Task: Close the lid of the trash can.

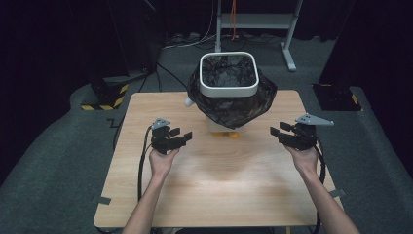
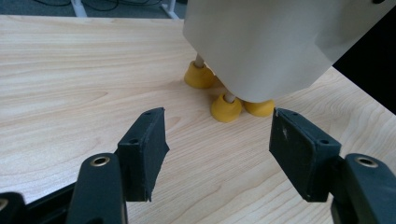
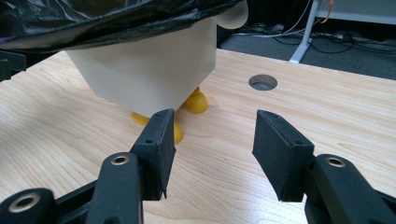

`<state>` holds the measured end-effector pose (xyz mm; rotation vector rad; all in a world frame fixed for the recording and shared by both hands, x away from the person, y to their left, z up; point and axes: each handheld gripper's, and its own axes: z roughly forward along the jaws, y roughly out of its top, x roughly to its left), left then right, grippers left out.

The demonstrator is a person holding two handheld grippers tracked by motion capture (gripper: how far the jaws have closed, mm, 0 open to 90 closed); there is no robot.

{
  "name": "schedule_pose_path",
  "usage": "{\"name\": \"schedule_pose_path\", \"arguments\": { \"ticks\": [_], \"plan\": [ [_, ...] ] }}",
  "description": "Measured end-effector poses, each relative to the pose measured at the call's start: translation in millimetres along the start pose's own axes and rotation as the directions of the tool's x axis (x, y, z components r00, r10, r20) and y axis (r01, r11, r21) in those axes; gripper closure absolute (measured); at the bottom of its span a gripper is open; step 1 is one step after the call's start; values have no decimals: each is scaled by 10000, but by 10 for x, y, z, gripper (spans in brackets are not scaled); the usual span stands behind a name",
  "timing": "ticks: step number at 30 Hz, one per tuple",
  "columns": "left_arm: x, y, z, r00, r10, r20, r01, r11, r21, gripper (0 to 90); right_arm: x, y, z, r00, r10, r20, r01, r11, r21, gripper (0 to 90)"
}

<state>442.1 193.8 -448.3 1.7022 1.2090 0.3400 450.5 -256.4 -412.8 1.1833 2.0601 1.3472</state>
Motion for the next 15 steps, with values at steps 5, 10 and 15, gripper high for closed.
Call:
{"name": "schedule_pose_path", "arguments": {
  "ticks": [5, 10, 15],
  "plan": [
    [20, -35, 52, 9999, 50, -143, -48, 9999, 105, 362, 0, -31, 48, 10000, 54, 57, -54, 10000, 78, 481],
    [38, -71, 105, 9998, -35, -209, 38, 9999, 115, 362, -27, -66, 78, 9998, 116, 175, -118, 9999, 124, 481],
    [65, -101, 154, 9994, -165, -301, 168, 9998, 124, 363, -78, -89, 99, 9992, 170, 352, -177, 9997, 181, 481]
  ]
}}
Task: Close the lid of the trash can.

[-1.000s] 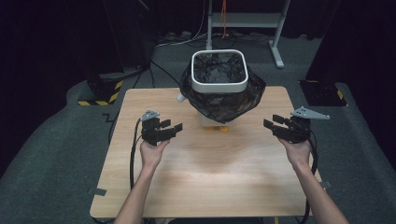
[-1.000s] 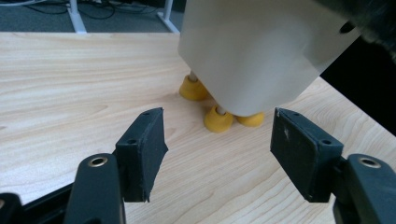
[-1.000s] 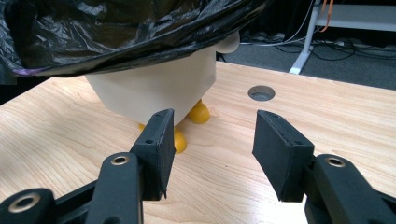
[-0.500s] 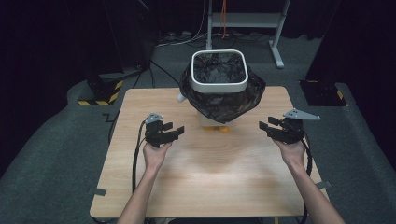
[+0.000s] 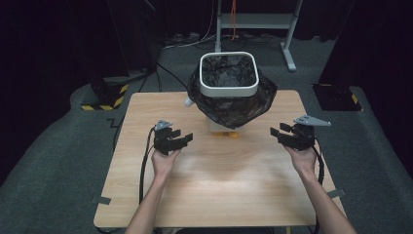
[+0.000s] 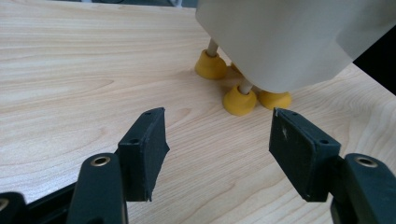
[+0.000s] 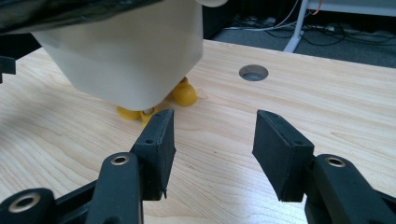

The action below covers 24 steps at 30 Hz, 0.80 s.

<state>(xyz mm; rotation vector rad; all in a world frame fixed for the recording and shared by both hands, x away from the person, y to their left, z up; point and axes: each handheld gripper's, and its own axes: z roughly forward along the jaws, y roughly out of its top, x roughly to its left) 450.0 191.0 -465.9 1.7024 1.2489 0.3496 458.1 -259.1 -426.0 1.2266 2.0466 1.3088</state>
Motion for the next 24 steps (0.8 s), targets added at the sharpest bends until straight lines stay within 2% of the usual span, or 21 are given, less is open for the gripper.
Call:
{"name": "schedule_pose_path", "arguments": {
  "ticks": [11, 14, 24],
  "plan": [
    [20, -64, 122, 9994, 169, -316, -157, 9992, 356, 363, -72, -114, 116, 9994, 235, 251, -242, 9994, 267, 482],
    [36, -99, 159, 9993, 46, -365, -32, 9992, 389, 364, -77, -143, 153, 9991, 255, 330, -267, 9990, 359, 482],
    [95, -168, 218, 9973, 66, -729, -19, 9979, 653, 364, -109, -236, 277, 9981, 167, 590, -211, 9970, 749, 481]
  ]
}}
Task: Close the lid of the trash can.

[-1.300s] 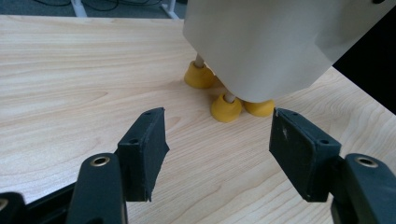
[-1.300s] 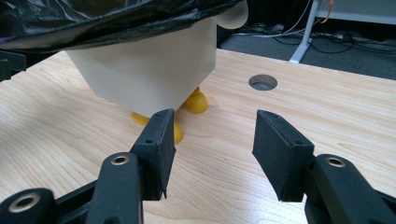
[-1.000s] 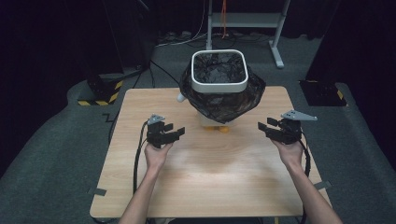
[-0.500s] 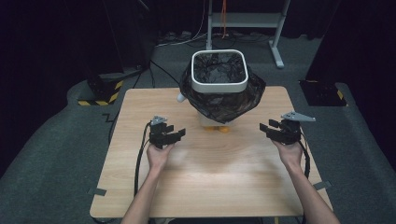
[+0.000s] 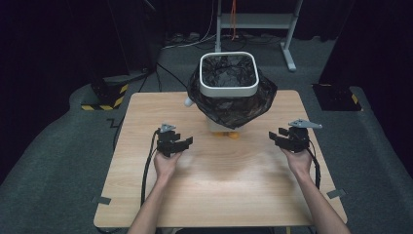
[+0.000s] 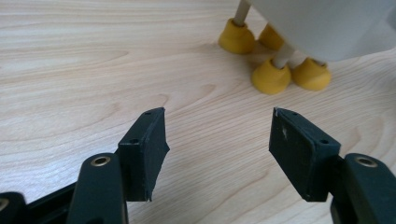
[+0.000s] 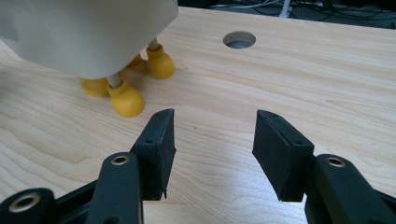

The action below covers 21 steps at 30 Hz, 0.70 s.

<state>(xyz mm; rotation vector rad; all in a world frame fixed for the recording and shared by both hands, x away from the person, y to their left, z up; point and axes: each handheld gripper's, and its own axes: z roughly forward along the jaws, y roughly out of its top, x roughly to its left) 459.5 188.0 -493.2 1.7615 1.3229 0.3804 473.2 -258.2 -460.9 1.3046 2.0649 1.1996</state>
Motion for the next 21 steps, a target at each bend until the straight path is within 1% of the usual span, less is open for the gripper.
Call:
{"name": "schedule_pose_path", "arguments": {
  "ticks": [3, 6, 12, 14, 18, 21],
  "plan": [
    [20, -13, 25, 9999, 15, -121, -14, 10000, 91, 363, -4, -11, 31, 10000, -30, 60, 29, 10000, 72, 481],
    [24, -22, 52, 9999, -29, -157, 31, 9999, 112, 363, 6, -25, 68, 9999, -123, 119, 121, 9998, 167, 482],
    [34, -37, 108, 9996, -27, -290, 32, 9999, 140, 365, 7, -78, 129, 9998, -70, 187, 65, 9996, 276, 482],
    [34, -41, 125, 9992, 66, -391, -58, 9998, 195, 367, 0, -97, 152, 9998, -44, 206, 37, 9995, 319, 482],
    [36, -56, 160, 9990, 62, -449, -50, 9996, 272, 367, -7, -120, 185, 9996, -80, 254, 69, 9991, 409, 482],
    [40, -71, 190, 9985, 69, -536, -49, 9993, 371, 367, -9, -143, 209, 9988, -181, 464, 159, 9988, 459, 482]
  ]
}}
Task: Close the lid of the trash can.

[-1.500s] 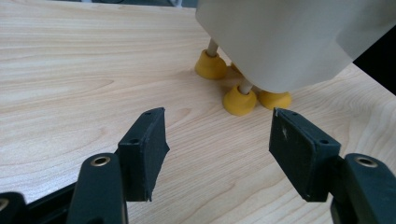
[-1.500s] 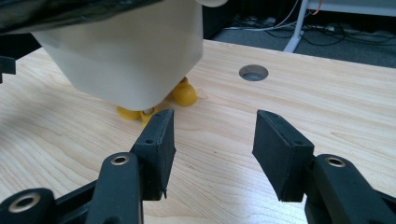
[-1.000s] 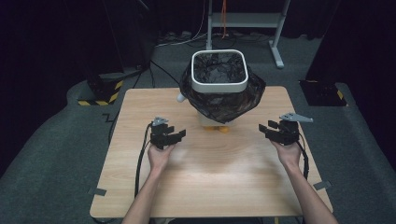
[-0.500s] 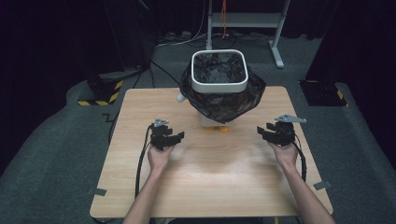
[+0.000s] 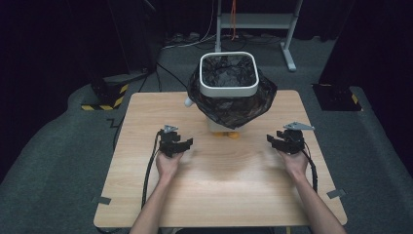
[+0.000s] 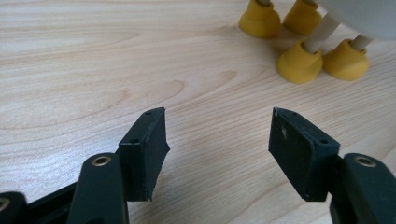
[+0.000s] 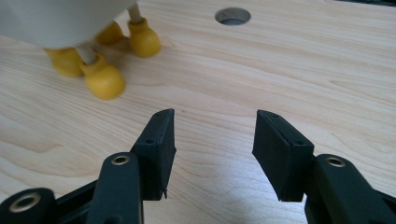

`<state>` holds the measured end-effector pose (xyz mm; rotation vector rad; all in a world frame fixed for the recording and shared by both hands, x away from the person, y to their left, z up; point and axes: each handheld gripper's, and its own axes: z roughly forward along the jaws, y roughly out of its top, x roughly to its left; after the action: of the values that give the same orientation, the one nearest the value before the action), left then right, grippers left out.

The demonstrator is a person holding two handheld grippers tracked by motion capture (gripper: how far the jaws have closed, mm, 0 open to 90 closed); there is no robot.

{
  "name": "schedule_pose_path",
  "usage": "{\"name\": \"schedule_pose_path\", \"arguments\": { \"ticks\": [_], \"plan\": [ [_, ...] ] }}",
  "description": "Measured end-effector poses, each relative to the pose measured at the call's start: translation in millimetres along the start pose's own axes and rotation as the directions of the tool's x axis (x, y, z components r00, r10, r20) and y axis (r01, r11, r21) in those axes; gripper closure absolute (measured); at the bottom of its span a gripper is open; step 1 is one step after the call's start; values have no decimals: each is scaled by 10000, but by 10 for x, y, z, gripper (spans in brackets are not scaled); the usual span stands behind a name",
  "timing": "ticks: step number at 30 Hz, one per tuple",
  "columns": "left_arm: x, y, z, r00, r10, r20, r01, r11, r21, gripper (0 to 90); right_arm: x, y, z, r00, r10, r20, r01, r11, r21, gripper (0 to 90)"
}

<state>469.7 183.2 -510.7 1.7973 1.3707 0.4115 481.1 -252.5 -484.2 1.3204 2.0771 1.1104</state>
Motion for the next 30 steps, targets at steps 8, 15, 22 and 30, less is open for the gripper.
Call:
{"name": "schedule_pose_path", "arguments": {
  "ticks": [8, 15, 22, 30],
  "plan": [
    [2, -25, 59, 9997, 77, -215, -73, 9999, 149, 366, -41, -77, 76, 9997, 138, 201, -142, 9997, 194, 482],
    [4, -37, 86, 9993, 99, -362, -93, 9998, 161, 367, -29, -107, 139, 9992, 198, 348, -209, 9992, 340, 481],
    [-2, -49, 109, 9983, 228, -539, -217, 9996, 206, 366, -6, -123, 175, 9991, 111, 410, -128, 9991, 412, 480],
    [18, -69, 115, 9971, 240, -728, -228, 9996, 174, 366, -9, -145, 207, 9989, 61, 468, -89, 9982, 600, 474]
  ]
}}
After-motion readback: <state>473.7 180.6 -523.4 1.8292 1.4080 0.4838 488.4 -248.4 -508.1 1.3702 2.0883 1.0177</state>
